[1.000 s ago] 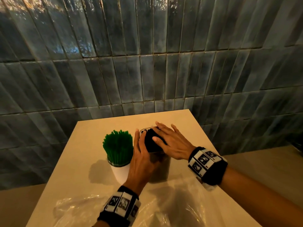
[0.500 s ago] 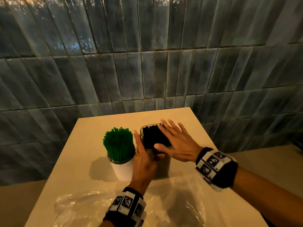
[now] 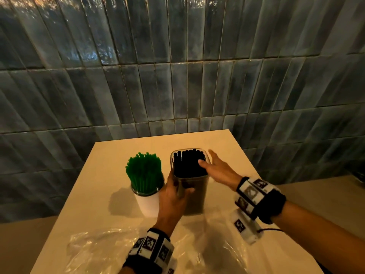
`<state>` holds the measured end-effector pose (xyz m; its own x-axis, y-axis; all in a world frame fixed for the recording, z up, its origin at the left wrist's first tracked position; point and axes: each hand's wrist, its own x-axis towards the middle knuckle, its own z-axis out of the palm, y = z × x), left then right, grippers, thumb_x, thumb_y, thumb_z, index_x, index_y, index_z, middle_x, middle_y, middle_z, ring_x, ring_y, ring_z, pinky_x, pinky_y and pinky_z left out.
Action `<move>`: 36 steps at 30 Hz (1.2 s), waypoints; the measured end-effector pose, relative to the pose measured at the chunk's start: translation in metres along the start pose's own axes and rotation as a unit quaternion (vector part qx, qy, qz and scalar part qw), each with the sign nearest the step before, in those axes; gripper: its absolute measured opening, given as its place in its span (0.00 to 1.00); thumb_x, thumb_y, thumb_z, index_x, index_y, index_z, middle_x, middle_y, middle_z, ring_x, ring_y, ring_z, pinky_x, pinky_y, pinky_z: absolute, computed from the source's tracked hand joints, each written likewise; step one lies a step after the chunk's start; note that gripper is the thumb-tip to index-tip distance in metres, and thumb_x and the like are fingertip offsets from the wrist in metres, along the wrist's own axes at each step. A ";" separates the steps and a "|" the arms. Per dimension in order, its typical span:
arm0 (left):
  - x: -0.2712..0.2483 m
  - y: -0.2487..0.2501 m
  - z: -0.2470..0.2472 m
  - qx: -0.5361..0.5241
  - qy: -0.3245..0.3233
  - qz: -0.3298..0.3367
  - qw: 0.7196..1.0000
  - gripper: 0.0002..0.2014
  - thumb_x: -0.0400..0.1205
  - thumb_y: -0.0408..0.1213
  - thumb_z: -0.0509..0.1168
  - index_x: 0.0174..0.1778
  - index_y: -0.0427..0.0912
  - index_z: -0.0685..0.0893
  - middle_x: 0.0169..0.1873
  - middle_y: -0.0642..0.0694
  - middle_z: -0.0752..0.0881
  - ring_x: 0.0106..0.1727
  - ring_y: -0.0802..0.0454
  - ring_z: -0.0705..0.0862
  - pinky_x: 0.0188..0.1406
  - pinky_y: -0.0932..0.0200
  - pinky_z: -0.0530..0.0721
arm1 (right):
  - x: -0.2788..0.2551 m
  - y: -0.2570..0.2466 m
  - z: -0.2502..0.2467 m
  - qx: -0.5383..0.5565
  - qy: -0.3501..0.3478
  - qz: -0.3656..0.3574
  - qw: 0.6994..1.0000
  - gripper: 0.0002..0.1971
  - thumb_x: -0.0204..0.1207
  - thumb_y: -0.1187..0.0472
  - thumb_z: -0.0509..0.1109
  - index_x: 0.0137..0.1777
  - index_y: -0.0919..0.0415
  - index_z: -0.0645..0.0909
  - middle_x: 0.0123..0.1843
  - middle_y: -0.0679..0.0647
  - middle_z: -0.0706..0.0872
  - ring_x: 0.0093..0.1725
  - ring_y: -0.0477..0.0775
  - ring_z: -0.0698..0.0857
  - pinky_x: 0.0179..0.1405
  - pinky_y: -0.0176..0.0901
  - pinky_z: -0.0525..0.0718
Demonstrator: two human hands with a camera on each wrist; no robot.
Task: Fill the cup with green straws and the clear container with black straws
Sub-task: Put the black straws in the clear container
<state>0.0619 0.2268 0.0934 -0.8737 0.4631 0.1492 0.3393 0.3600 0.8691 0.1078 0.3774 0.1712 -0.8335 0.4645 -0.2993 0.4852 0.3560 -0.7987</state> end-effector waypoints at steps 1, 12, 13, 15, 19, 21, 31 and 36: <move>0.002 0.002 -0.002 -0.001 -0.005 -0.007 1.000 0.37 0.73 0.40 0.75 0.76 0.43 0.66 0.64 0.44 0.82 0.64 0.45 0.82 0.63 0.42 0.81 | 0.003 0.000 0.000 0.081 -0.029 0.035 0.996 0.29 0.83 0.49 0.60 0.81 0.48 0.55 0.82 0.57 0.63 0.77 0.63 0.68 0.71 0.61 0.72; 0.015 0.008 -0.007 -0.033 -0.004 -0.031 0.999 0.35 0.73 0.38 0.75 0.75 0.43 0.68 0.65 0.45 0.82 0.66 0.48 0.80 0.65 0.57 0.76 | 0.018 -0.006 0.000 0.156 -0.019 0.058 0.986 0.31 0.80 0.53 0.67 0.80 0.48 0.59 0.75 0.58 0.73 0.69 0.63 0.76 0.54 0.56 0.82; 0.014 0.006 -0.006 -0.034 0.000 -0.030 0.999 0.36 0.72 0.39 0.75 0.76 0.43 0.67 0.65 0.45 0.82 0.66 0.48 0.81 0.66 0.53 0.78 | 0.018 -0.005 0.001 0.160 -0.016 0.057 0.985 0.30 0.79 0.52 0.67 0.79 0.47 0.60 0.75 0.58 0.74 0.69 0.62 0.76 0.53 0.55 0.82; 0.013 0.003 -0.004 -0.029 0.006 -0.025 0.999 0.39 0.71 0.41 0.76 0.77 0.43 0.67 0.65 0.44 0.82 0.66 0.48 0.81 0.65 0.48 0.81 | 0.017 -0.003 0.001 0.157 -0.014 0.056 0.986 0.30 0.79 0.51 0.67 0.79 0.46 0.60 0.75 0.56 0.74 0.68 0.61 0.77 0.53 0.54 0.83; 0.012 0.000 -0.004 -0.027 0.012 -0.010 0.999 0.38 0.72 0.39 0.76 0.77 0.43 0.67 0.64 0.46 0.83 0.64 0.50 0.81 0.65 0.51 0.81 | 0.009 -0.008 0.005 -0.053 0.033 -0.024 0.998 0.33 0.83 0.46 0.59 0.83 0.53 0.50 0.84 0.54 0.56 0.81 0.58 0.61 0.76 0.53 0.65; 0.011 -0.001 -0.003 -0.028 0.020 0.003 0.999 0.35 0.73 0.38 0.76 0.75 0.42 0.69 0.60 0.48 0.85 0.60 0.52 0.83 0.61 0.55 0.82 | 0.000 -0.015 0.012 -0.196 0.069 -0.126 0.970 0.34 0.84 0.43 0.51 0.83 0.53 0.41 0.85 0.51 0.41 0.84 0.53 0.46 0.82 0.52 0.50; 0.013 -0.012 0.001 0.018 0.037 0.033 0.999 0.31 0.76 0.32 0.71 0.75 0.42 0.69 0.57 0.46 0.84 0.57 0.48 0.83 0.59 0.60 0.77 | 0.006 -0.008 0.024 -0.421 0.006 -0.236 0.876 0.47 0.65 0.22 0.32 0.83 0.44 0.45 0.85 0.49 0.45 0.84 0.50 0.41 0.80 0.60 0.35; -0.005 -0.018 -0.011 0.051 0.014 0.033 0.998 0.41 0.75 0.43 0.73 0.80 0.40 0.60 0.69 0.41 0.76 0.68 0.45 0.75 0.70 0.58 0.72 | -0.018 -0.015 0.029 -0.257 0.104 -0.344 0.897 0.34 0.77 0.34 0.45 0.80 0.49 0.61 0.83 0.49 0.59 0.81 0.44 0.55 0.81 0.42 0.43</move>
<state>0.0565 0.2091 0.0822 -0.8574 0.4661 0.2181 0.4279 0.4104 0.8053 0.1081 0.3398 0.1737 -0.9408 0.1138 0.3193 -0.0226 0.9188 -0.3941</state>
